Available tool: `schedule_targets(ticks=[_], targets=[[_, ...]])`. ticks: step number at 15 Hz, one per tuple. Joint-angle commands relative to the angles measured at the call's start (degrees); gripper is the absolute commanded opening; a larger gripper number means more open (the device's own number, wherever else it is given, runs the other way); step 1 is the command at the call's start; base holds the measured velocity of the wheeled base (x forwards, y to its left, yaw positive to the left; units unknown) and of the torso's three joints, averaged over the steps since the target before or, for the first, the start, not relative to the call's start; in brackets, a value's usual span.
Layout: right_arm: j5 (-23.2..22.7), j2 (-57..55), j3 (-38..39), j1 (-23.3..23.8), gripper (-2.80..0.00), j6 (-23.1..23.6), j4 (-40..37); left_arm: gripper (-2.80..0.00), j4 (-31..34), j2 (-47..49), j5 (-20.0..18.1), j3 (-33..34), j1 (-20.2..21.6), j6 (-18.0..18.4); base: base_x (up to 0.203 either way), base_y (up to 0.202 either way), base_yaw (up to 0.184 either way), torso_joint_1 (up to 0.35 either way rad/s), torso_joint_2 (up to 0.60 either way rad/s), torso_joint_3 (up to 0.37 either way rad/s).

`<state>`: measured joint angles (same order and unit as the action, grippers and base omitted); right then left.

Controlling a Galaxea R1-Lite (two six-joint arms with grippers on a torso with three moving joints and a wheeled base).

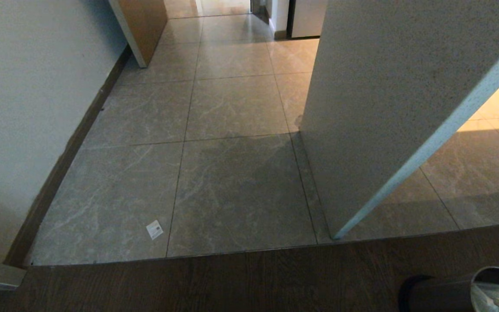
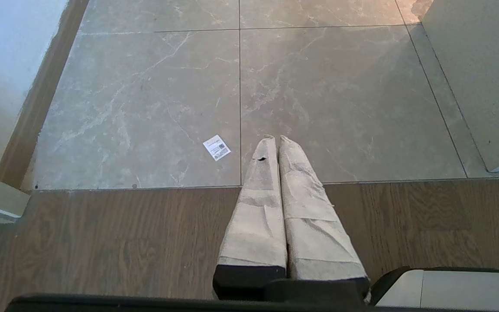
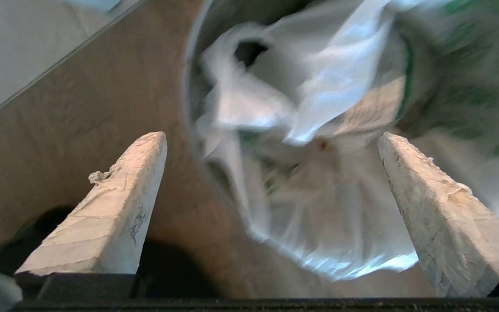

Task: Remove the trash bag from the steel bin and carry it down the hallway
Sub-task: Pick up the trash bag

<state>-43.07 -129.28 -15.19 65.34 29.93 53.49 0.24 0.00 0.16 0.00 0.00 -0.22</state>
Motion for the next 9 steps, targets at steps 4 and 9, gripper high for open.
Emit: schedule_targets(ticks=[4, 9], targets=[[2.5, -3.9, -4.4, 0.3, 0.0, -1.7, 0.6, -2.8, 0.0, 0.0, 0.0, 0.0, 0.0, 0.0, 0.0, 0.0, 0.0, 0.0, 0.0, 0.0], [2.3, -7.1, -4.9, 0.1, 0.0, -2.1, 3.4, -2.8, 0.0, 0.0, 0.0, 0.0, 0.0, 0.0, 0.0, 0.0, 0.0, 0.0, 0.0, 0.0]])
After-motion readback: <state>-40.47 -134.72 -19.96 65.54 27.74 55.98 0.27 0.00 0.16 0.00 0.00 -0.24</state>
